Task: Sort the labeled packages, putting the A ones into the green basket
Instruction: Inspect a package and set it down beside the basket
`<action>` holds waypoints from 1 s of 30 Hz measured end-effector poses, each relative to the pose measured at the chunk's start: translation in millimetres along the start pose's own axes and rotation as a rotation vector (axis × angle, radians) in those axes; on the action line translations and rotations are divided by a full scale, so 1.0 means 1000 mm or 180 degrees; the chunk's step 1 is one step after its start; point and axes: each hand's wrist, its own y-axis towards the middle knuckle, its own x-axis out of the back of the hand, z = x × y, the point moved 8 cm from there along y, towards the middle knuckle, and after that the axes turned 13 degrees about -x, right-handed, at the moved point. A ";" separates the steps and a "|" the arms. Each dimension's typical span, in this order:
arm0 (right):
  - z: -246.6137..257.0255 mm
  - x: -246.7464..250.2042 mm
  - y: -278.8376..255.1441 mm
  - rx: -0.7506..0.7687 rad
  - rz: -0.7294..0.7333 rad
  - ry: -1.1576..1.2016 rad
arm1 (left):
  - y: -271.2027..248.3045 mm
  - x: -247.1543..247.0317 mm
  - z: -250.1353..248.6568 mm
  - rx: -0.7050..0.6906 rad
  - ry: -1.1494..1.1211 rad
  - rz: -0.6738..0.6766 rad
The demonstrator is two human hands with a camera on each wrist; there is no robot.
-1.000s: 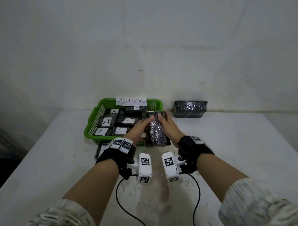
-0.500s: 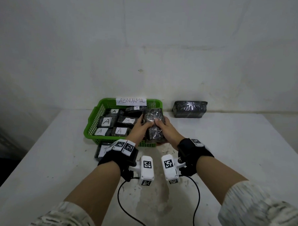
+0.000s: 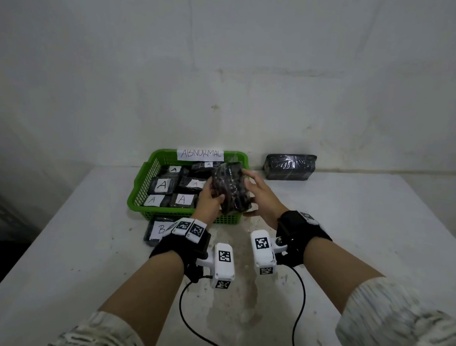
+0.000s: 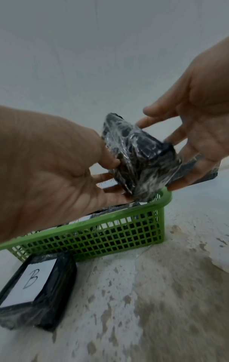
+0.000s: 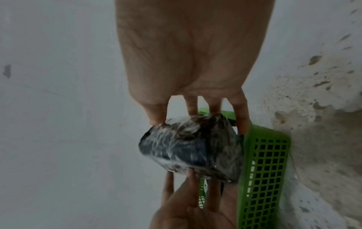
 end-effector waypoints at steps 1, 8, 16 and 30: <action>0.001 0.005 0.001 0.0033 -0.0087 0.0021 | -0.004 0.001 -0.006 -0.0025 -0.0079 -0.0036; -0.004 0.009 0.005 -0.0295 -0.0165 0.0138 | -0.005 -0.008 -0.010 -0.0009 -0.0108 0.0528; -0.009 0.009 0.002 -0.0381 -0.0171 -0.0006 | -0.007 -0.007 -0.007 0.0259 -0.0290 0.0264; -0.010 0.004 0.000 -0.0417 -0.0144 -0.0227 | 0.002 -0.010 -0.005 0.0164 -0.0155 0.0360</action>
